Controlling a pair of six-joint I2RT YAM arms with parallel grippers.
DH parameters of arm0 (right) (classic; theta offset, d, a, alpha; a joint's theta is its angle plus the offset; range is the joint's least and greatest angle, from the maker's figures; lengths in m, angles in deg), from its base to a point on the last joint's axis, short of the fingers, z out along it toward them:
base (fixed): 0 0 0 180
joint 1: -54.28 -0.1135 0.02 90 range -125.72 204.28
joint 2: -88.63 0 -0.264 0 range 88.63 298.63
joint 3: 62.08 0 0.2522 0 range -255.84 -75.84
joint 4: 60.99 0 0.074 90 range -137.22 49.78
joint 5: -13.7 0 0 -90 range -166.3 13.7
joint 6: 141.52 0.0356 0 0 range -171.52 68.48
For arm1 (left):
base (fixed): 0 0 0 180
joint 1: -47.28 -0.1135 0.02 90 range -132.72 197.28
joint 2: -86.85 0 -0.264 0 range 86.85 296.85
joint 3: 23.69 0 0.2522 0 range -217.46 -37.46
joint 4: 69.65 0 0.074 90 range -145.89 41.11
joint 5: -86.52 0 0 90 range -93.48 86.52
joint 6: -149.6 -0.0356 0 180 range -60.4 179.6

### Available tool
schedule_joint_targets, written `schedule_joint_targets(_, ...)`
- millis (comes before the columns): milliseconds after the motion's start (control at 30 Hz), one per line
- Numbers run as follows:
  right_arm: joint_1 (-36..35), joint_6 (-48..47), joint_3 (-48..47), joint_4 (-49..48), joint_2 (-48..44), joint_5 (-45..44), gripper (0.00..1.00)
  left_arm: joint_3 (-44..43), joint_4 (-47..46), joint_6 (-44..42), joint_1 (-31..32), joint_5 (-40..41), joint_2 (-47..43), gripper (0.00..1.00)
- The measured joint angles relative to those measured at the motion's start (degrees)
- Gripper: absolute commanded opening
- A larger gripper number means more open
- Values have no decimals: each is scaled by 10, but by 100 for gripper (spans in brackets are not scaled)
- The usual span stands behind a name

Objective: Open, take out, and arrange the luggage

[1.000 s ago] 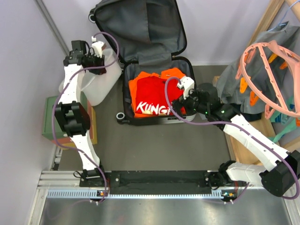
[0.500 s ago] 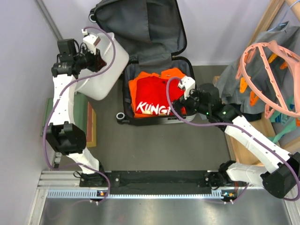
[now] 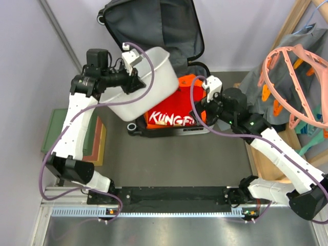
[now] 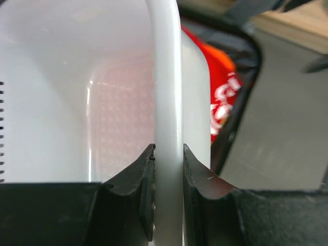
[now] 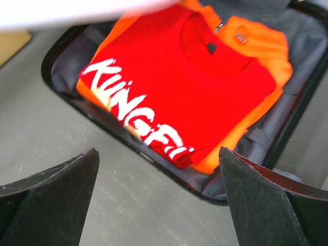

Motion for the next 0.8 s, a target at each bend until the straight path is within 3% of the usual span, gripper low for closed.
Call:
schedule_joint_targets(267, 7, 53, -17, 26, -6, -82, 99, -19, 92, -12, 105, -37, -74, 0)
schedule_joint_targets(567, 18, 115, -27, 73, -57, -155, 99, 122, 220, -122, 272, -44, -199, 0)
schedule_joint_targets(800, 18, 146, -34, 89, -81, -160, 99, 210, 239, -148, 330, -27, -263, 0)
